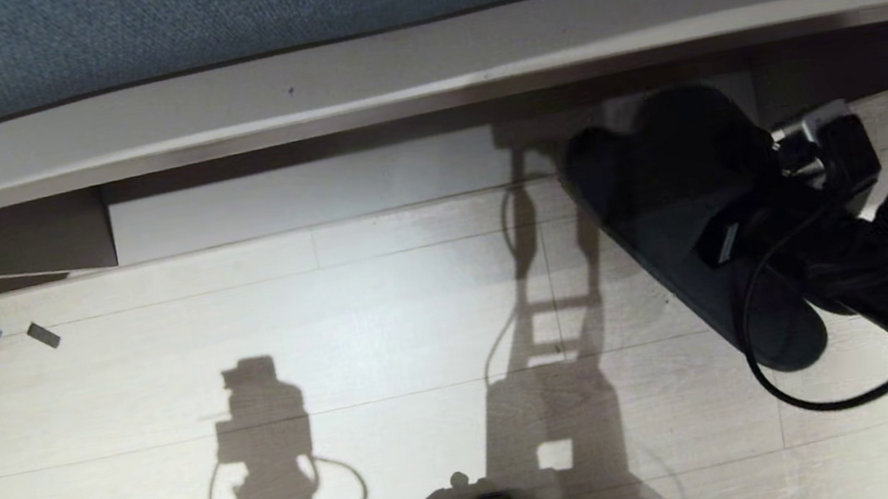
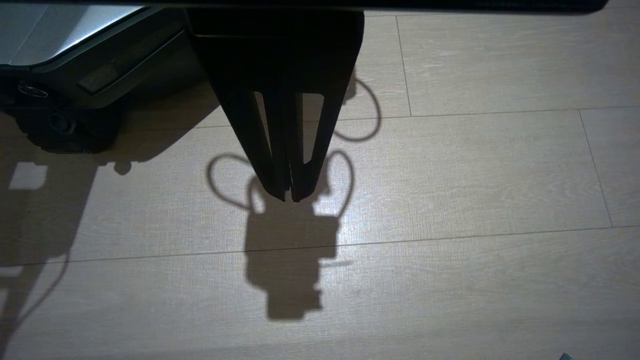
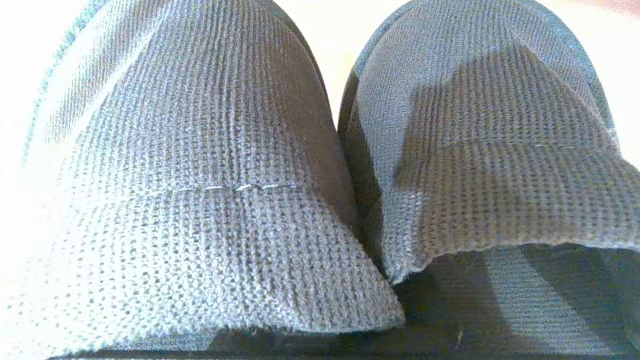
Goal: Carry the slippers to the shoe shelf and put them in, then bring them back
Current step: Place the slippers on the floor
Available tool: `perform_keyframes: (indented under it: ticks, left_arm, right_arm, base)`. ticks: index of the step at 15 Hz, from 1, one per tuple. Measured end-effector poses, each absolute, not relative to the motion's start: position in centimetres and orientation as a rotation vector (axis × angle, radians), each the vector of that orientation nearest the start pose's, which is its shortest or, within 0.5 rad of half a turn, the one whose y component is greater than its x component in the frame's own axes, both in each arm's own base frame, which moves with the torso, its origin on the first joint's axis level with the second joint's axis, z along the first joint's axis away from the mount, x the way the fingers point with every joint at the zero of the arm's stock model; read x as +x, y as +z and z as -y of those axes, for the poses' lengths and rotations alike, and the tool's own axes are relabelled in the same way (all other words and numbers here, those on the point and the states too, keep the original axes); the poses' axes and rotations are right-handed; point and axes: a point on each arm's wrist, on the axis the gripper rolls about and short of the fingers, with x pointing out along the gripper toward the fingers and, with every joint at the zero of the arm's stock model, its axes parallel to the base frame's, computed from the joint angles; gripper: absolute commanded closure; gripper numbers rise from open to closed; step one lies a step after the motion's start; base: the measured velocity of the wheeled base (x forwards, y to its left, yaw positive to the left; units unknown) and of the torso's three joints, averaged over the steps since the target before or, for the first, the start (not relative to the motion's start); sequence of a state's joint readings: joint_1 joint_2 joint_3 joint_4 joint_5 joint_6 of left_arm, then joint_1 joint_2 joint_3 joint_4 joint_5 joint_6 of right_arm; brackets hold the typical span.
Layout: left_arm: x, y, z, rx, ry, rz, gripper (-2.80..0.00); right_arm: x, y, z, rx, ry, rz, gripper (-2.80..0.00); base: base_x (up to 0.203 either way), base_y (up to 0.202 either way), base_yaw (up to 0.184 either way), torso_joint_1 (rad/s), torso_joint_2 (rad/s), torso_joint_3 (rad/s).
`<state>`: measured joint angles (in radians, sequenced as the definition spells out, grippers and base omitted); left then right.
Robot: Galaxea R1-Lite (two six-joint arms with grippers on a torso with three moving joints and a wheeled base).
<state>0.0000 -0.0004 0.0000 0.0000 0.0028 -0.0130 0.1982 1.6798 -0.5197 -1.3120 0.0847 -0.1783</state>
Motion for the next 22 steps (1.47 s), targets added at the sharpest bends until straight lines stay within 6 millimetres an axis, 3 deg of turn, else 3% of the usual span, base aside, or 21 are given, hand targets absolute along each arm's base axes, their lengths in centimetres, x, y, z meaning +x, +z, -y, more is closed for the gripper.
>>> perform_keyframes:
  ticks: [4, 8, 14, 18, 22]
  left_arm:
    - [-2.3, 7.5, 0.0, -0.013, 0.002, 0.0, 0.0]
    - [-2.3, 7.5, 0.0, -0.013, 0.003, 0.0, 0.0]
    - [-2.3, 7.5, 0.0, -0.012, 0.003, 0.0, 0.0]
    - [-2.3, 7.5, 0.0, -0.012, 0.003, 0.0, 0.0]
    - [-2.3, 7.5, 0.0, -0.011, 0.003, 0.0, 0.0]
  right_arm:
    - [21.3, 16.8, -4.8, -0.167, 0.24, 0.072, 0.0]
    - [16.5, 18.3, -3.7, -0.155, 0.207, 0.074, 0.0]
    - [7.3, 19.8, -0.8, -0.1, 0.092, 0.133, 0.0]
    - [2.5, 18.5, -0.1, -0.07, 0.039, 0.177, 0.0]
    - [0.0, 15.7, -0.2, -0.057, 0.058, 0.242, 0.0]
  base:
    - [0.0, 0.0, 0.0, 0.0, 0.0, 0.0]
    - [0.0, 0.0, 0.0, 0.0, 0.0, 0.0]
    - [0.0, 0.0, 0.0, 0.0, 0.0, 0.0]
    - [0.0, 0.0, 0.0, 0.0, 0.0, 0.0]
    - [0.0, 0.0, 0.0, 0.0, 0.0, 0.0]
